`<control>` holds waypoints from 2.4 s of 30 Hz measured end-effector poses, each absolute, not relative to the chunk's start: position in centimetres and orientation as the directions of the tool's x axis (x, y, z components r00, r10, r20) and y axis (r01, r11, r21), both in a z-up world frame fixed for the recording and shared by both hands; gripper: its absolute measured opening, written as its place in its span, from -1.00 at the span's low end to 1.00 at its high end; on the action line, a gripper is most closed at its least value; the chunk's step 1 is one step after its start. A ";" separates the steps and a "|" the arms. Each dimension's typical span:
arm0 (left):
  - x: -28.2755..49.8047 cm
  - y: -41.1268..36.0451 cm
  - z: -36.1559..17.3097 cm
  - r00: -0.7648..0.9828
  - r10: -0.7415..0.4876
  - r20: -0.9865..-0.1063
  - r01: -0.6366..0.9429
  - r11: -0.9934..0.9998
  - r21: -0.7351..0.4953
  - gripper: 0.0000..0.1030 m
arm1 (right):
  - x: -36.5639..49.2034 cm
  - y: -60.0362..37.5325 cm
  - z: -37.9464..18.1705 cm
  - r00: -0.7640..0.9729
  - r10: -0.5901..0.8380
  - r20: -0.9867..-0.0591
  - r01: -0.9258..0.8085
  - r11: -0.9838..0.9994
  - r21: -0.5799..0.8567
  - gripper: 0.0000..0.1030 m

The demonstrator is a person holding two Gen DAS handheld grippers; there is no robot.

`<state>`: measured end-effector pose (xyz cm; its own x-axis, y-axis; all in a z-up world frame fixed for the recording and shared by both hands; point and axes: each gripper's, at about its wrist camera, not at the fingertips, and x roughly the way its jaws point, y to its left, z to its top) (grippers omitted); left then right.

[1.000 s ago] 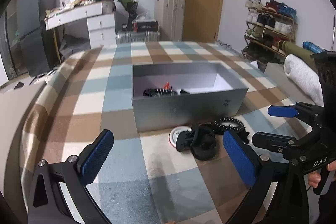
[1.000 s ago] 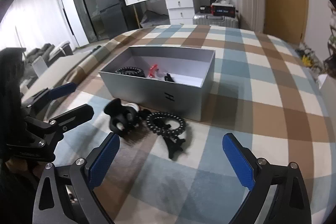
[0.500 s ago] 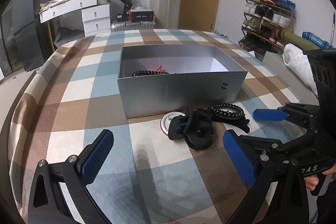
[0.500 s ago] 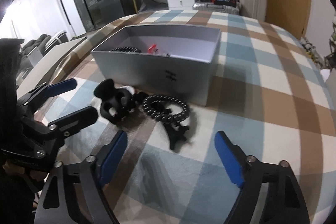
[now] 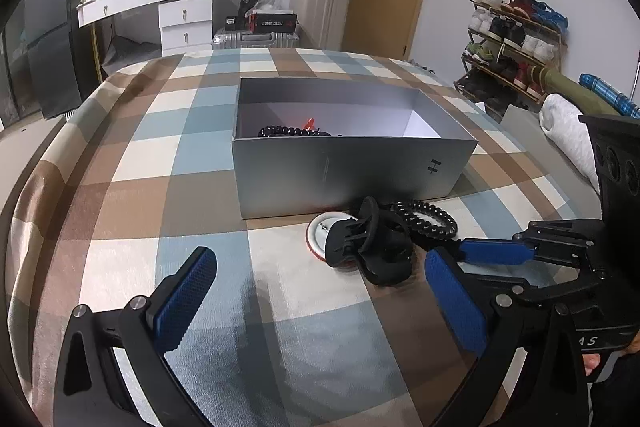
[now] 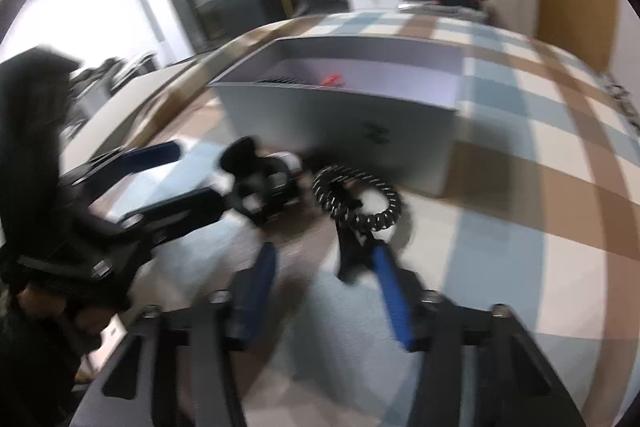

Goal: Organize jewelry
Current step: 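Close the right gripper on the black coiled hair tie and lift it, then grasp the black claw clip with the left gripper while the right gripper holds the coiled tie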

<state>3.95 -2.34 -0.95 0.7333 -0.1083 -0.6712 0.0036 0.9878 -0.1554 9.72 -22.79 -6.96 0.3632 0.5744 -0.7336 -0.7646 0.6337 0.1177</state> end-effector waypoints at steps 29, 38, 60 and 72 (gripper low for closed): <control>4.1 -2.4 -1.0 0.726 -0.122 -0.677 0.013 0.986 -0.164 0.97 | 9.4 -26.3 -6.4 0.409 0.382 -0.828 -0.772 0.629 -0.091 -0.63; 4.0 -2.4 -1.1 0.725 -0.121 -0.678 0.013 0.987 -0.162 0.97 | 10.9 -26.4 -6.3 0.387 0.470 -0.793 -0.739 0.672 0.038 0.05; 4.0 -2.3 -1.1 0.719 -0.130 -0.683 0.010 0.984 -0.176 0.97 | 9.3 -24.5 -5.1 0.492 0.521 -0.698 -0.744 0.668 -0.026 -0.83; 4.8 -4.1 -1.1 0.701 -0.122 -0.703 0.073 0.992 -0.099 0.97 | 10.0 -26.5 -2.5 0.505 0.596 -0.624 -0.714 0.695 0.086 -0.83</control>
